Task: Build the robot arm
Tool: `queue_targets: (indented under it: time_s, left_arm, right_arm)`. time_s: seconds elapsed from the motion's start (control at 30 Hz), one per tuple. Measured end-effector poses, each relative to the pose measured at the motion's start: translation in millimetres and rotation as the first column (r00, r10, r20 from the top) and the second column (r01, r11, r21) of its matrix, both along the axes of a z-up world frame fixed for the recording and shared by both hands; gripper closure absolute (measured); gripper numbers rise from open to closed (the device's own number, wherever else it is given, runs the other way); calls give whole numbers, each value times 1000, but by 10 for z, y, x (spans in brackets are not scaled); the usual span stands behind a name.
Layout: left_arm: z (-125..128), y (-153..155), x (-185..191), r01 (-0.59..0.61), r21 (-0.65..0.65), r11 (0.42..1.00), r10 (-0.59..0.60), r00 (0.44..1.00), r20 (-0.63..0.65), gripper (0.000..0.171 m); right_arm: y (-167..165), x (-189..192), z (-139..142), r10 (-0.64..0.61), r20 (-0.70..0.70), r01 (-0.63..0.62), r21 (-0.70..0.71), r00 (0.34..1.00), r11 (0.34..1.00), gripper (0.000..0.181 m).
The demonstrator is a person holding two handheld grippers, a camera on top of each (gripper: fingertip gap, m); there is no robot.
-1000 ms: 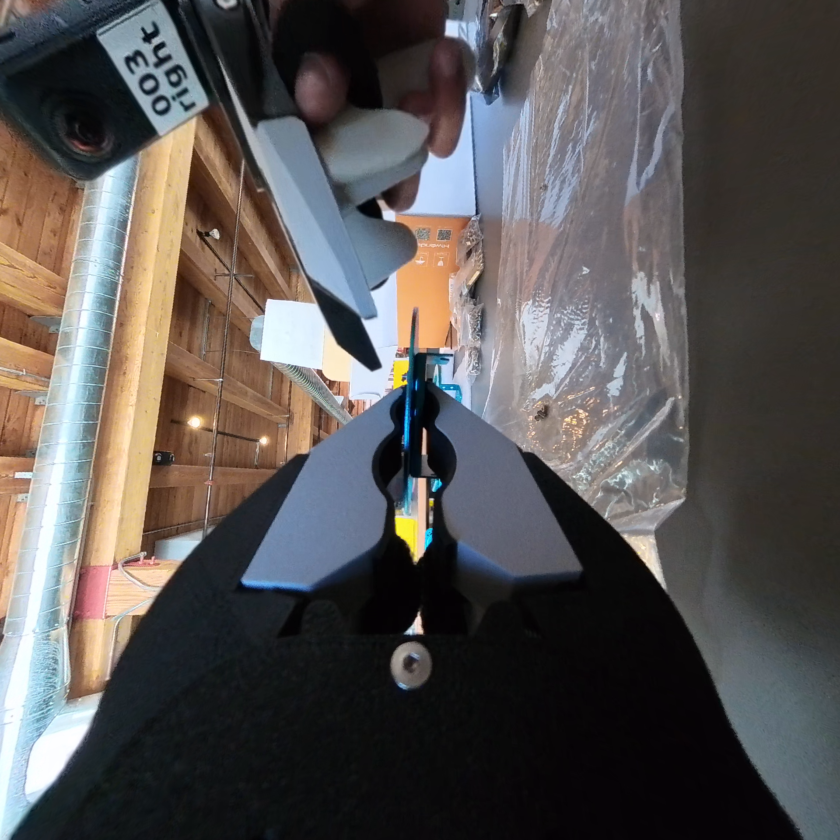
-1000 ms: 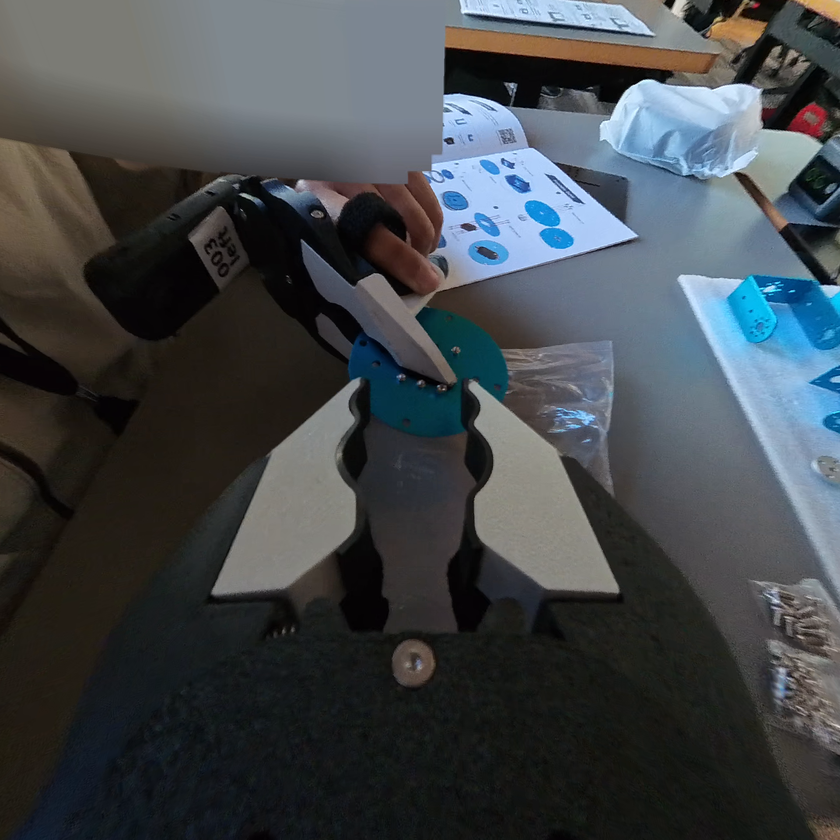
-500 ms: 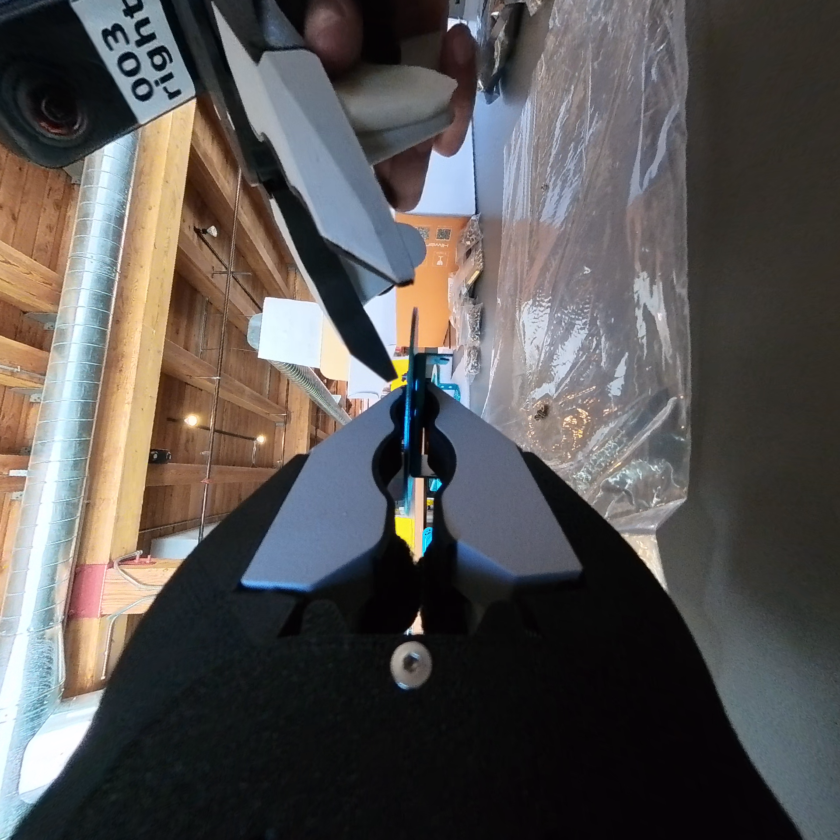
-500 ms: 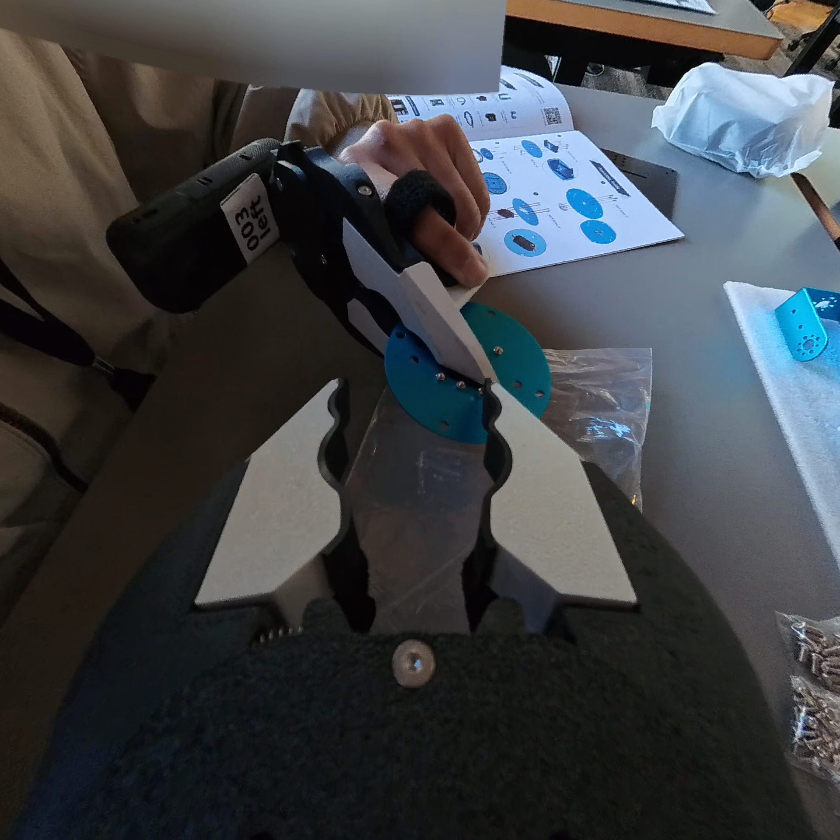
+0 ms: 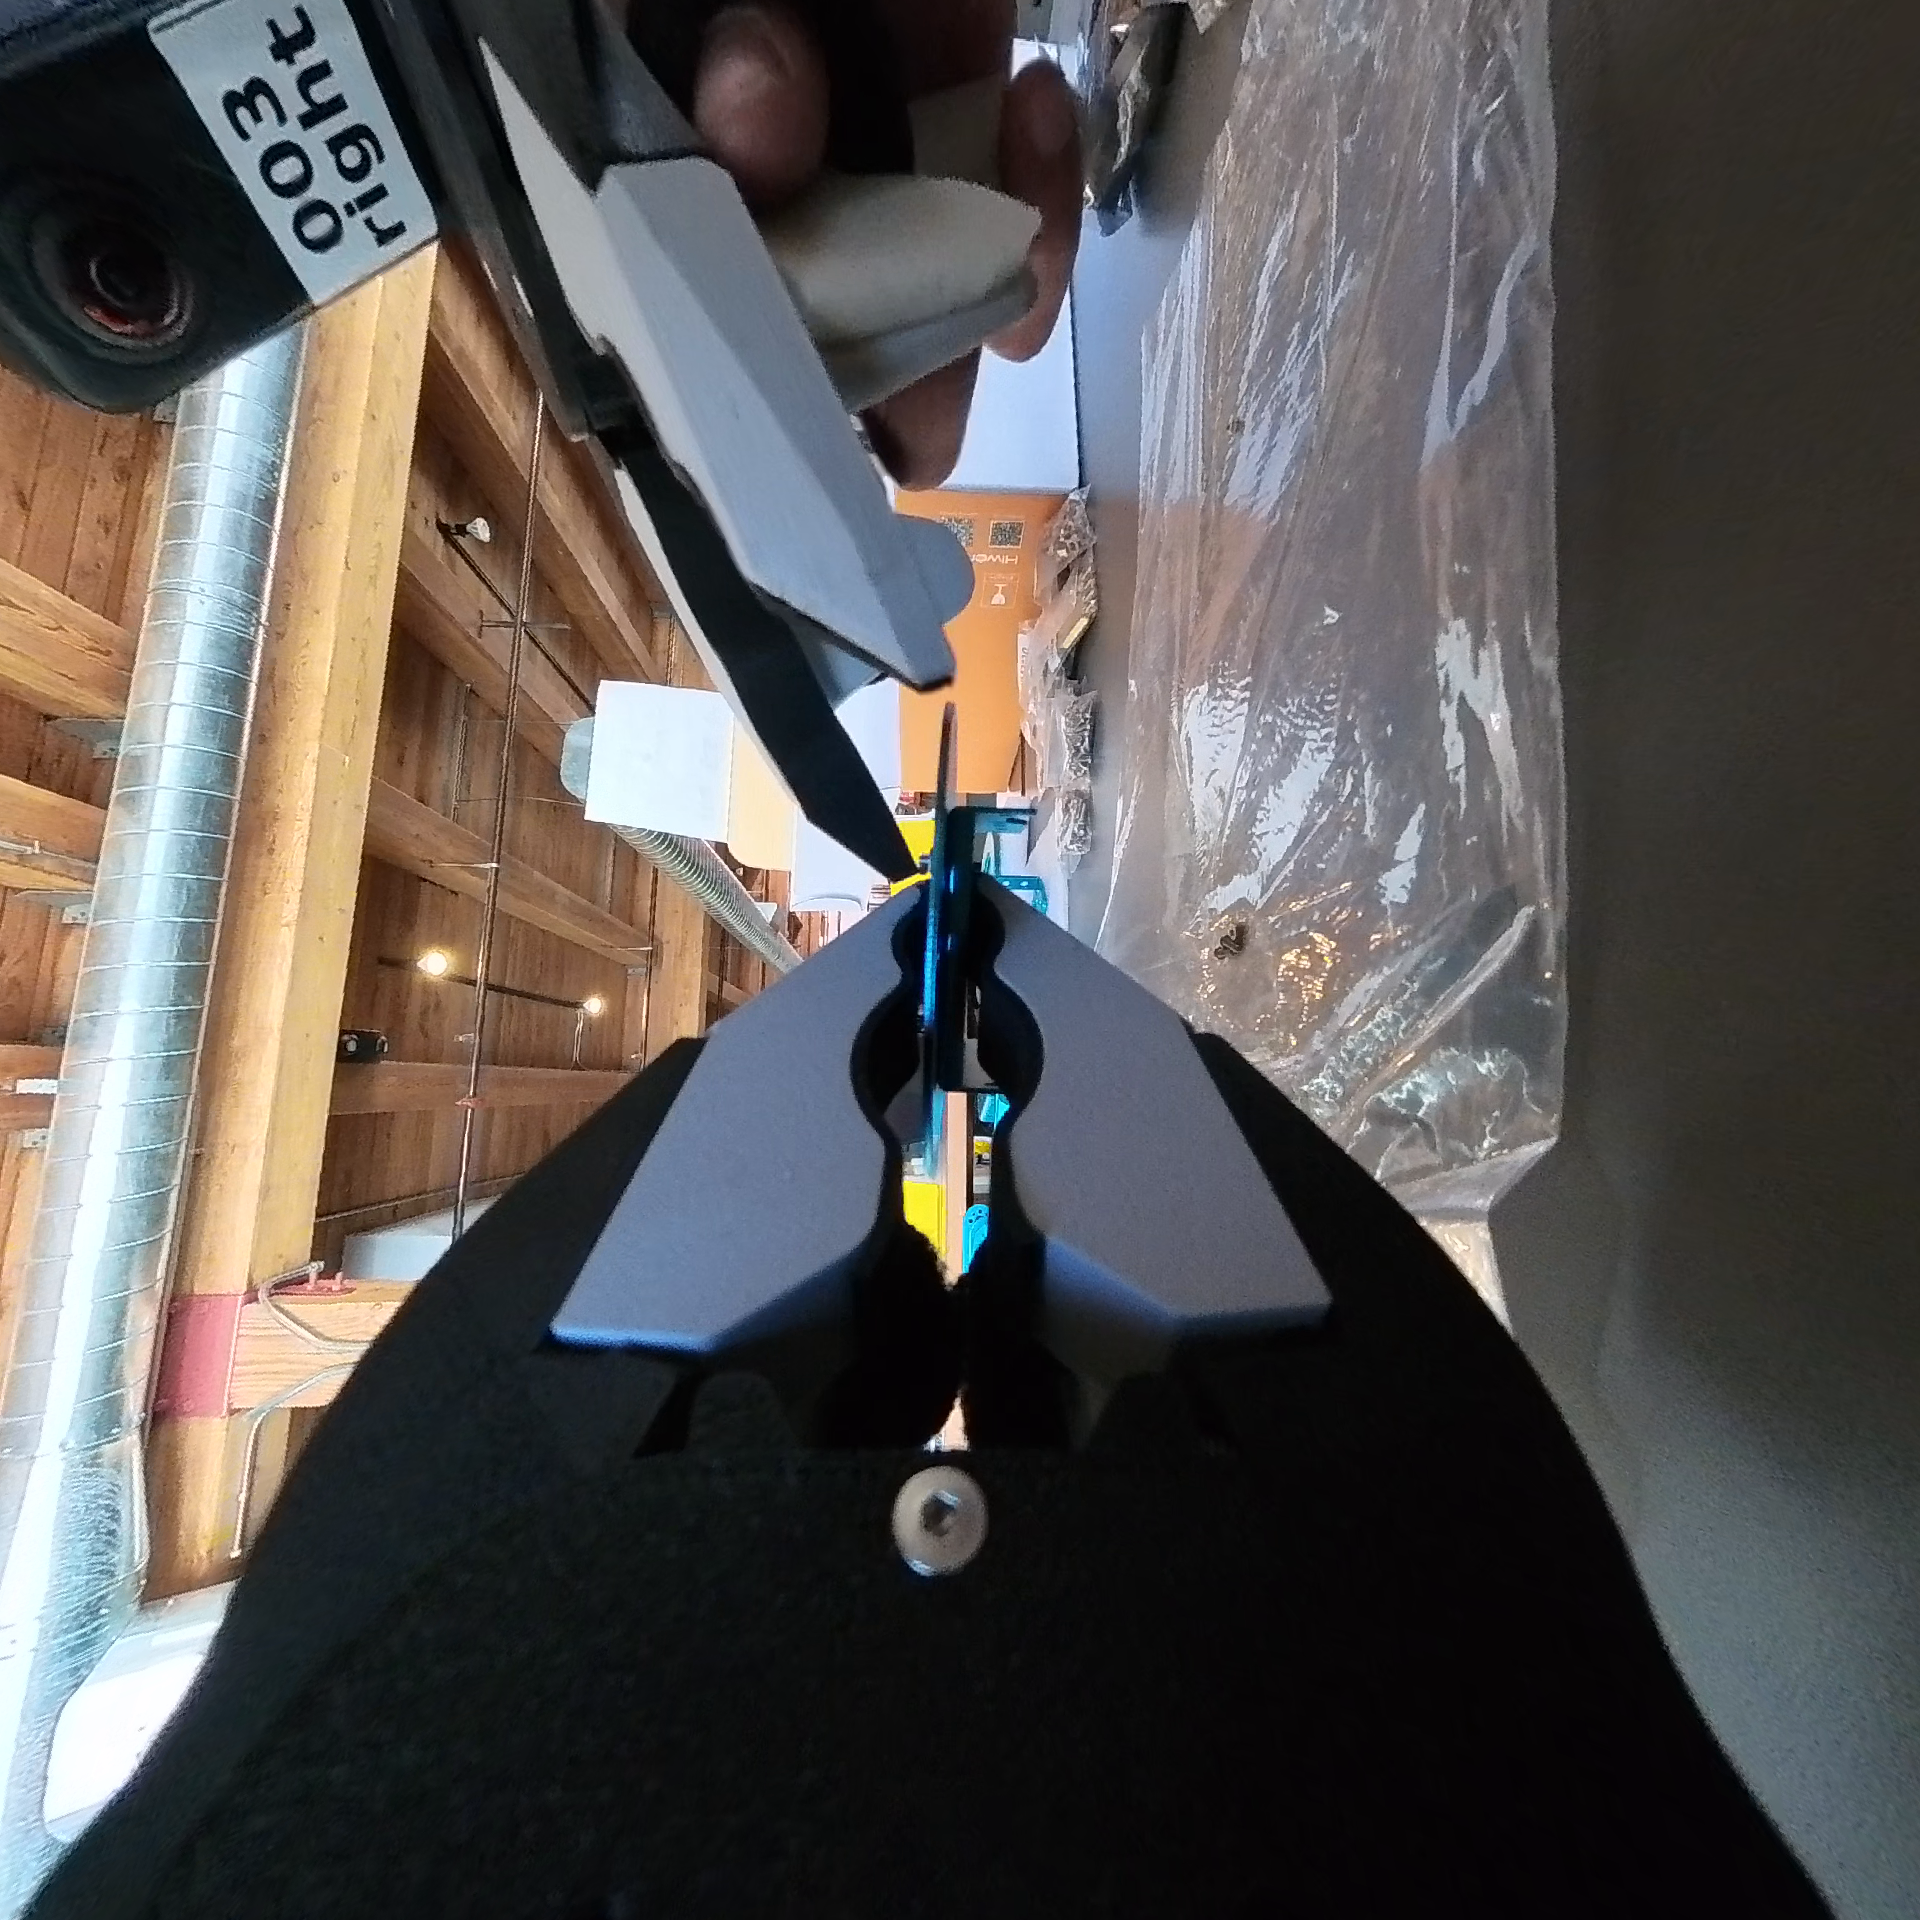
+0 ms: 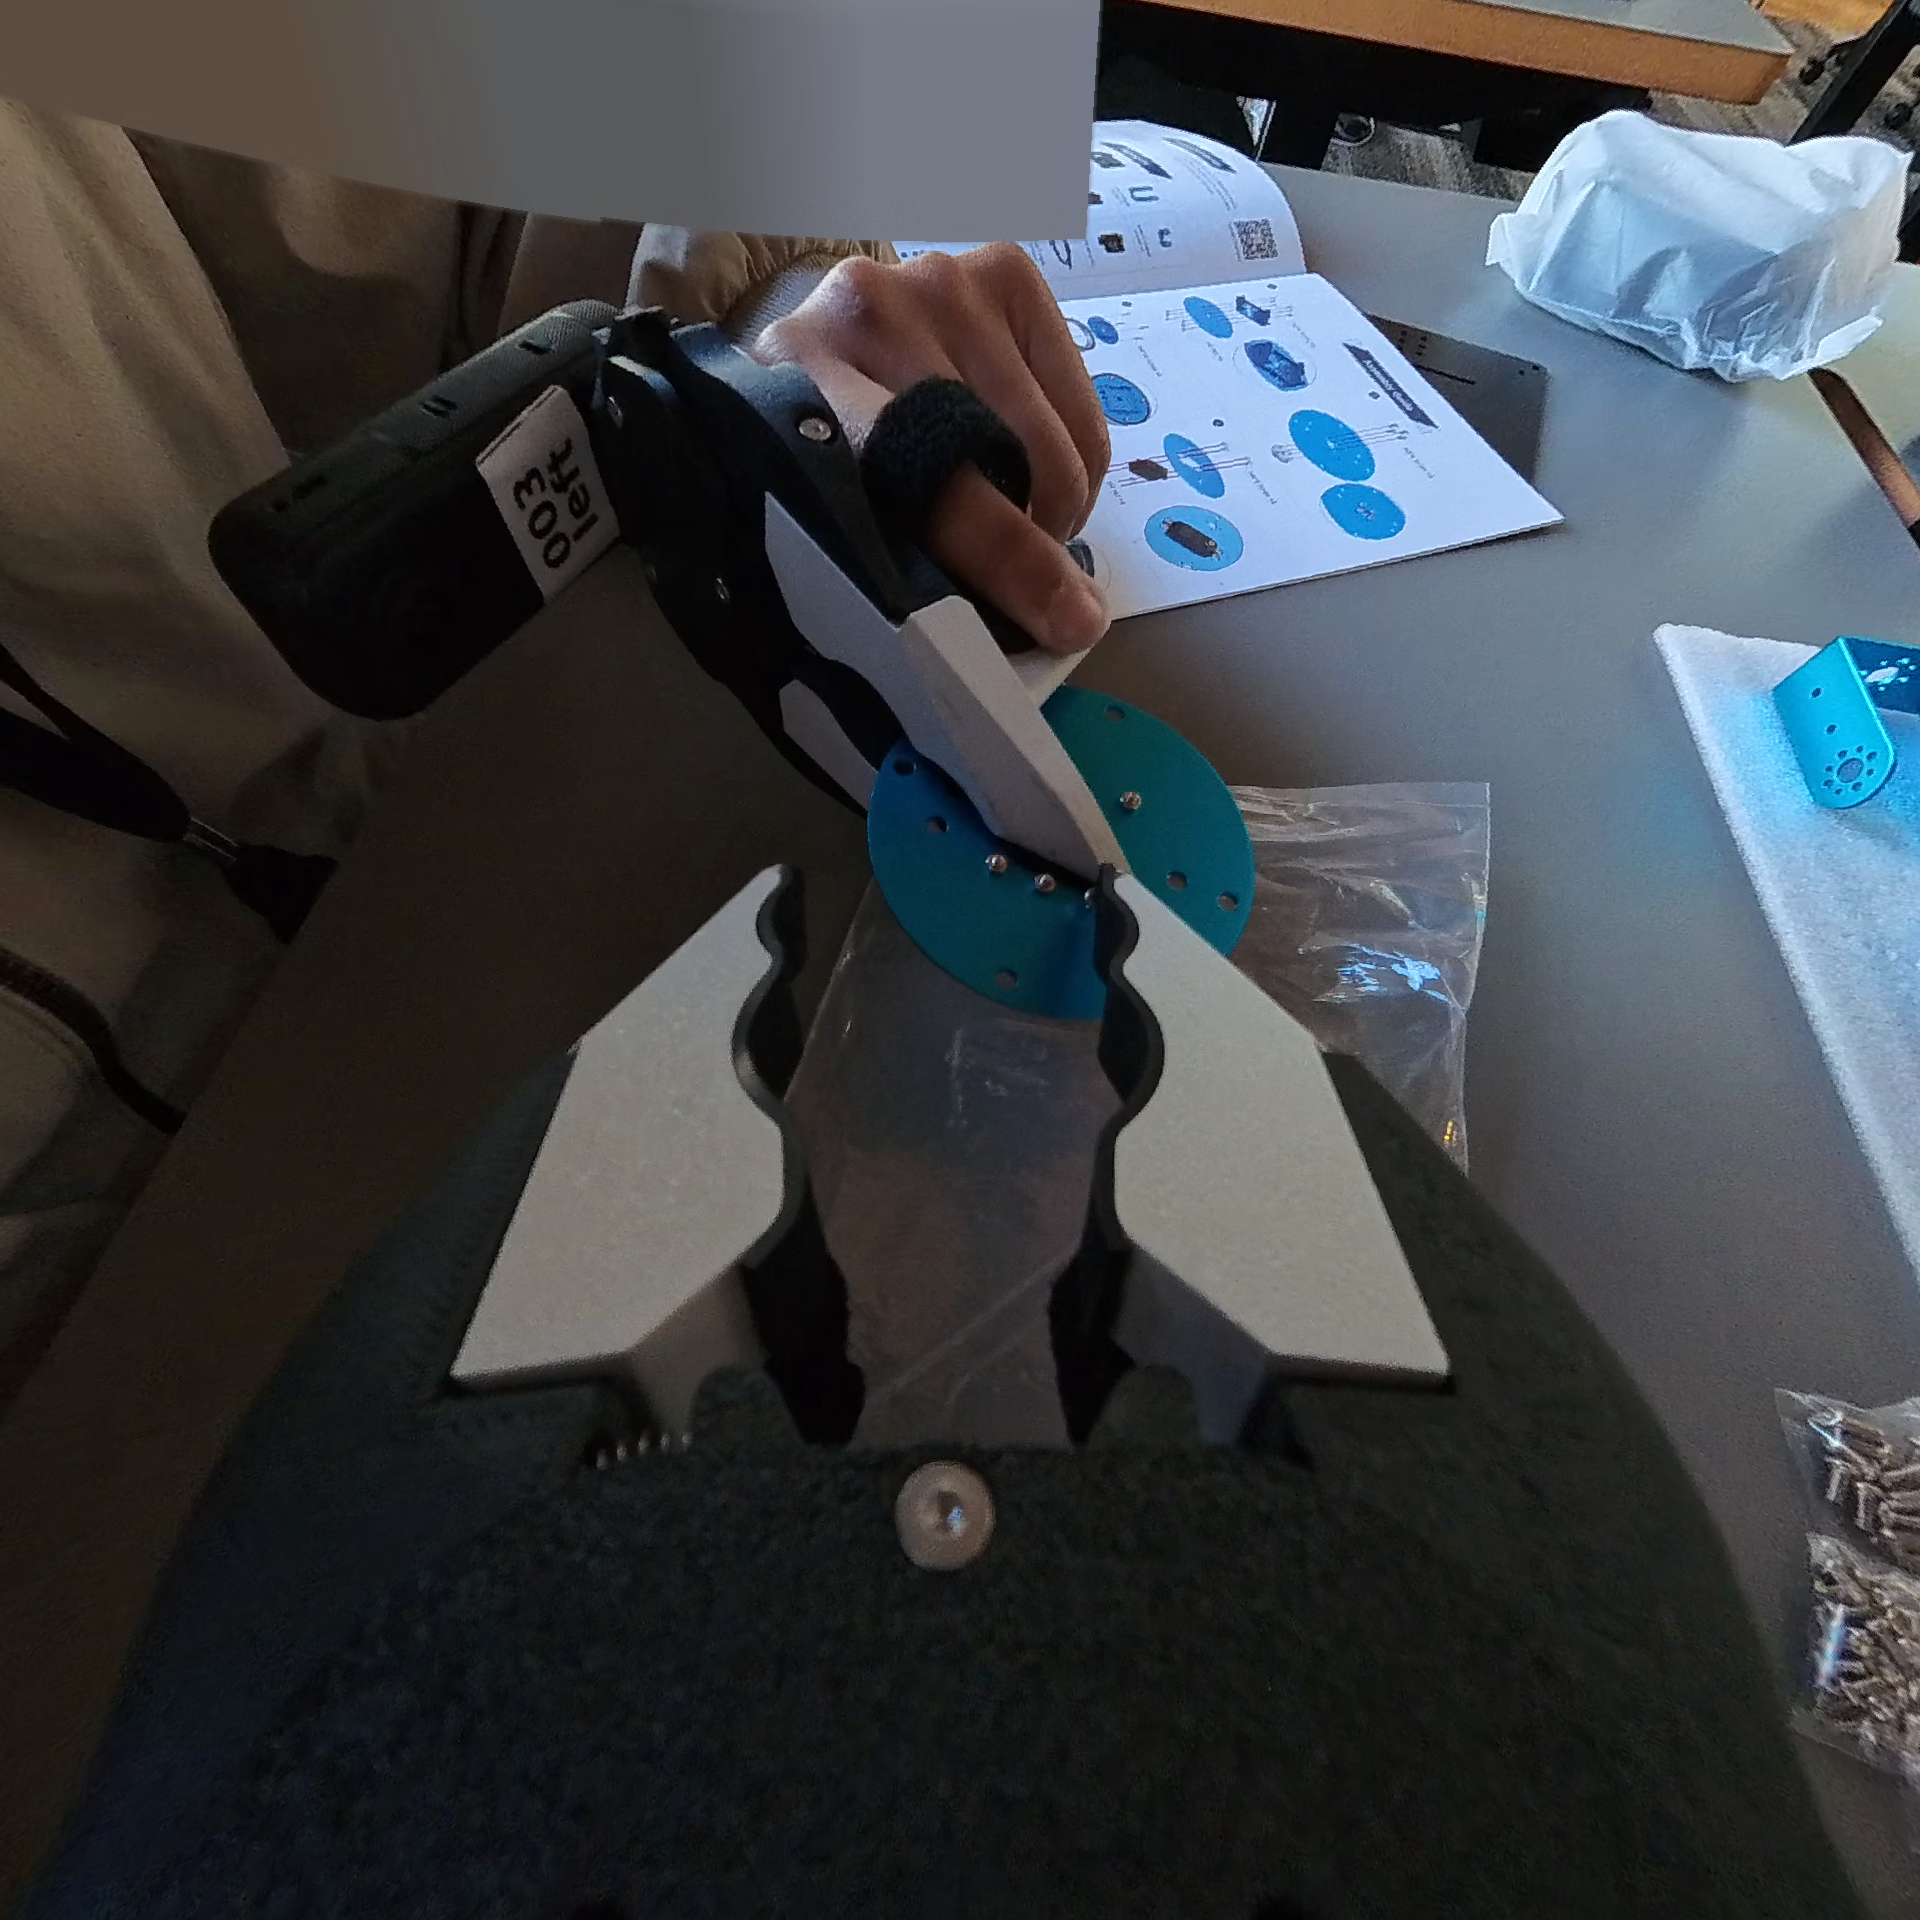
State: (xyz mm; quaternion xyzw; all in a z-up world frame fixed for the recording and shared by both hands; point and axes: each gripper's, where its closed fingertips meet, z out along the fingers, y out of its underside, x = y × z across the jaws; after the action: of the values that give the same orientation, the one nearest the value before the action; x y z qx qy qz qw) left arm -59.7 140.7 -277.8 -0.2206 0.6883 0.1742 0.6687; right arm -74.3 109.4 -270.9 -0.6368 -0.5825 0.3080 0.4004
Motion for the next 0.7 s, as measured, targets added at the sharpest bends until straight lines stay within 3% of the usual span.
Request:
queue_targets:
  time_s: [0.7]
  left_arm:
    - [14, 5, -3, -1, -16, 1000, 1, 1000, 10, 170]
  right_arm:
    - [27, 13, 4, -13, -28, 12, -10, 1000, 1000, 122]
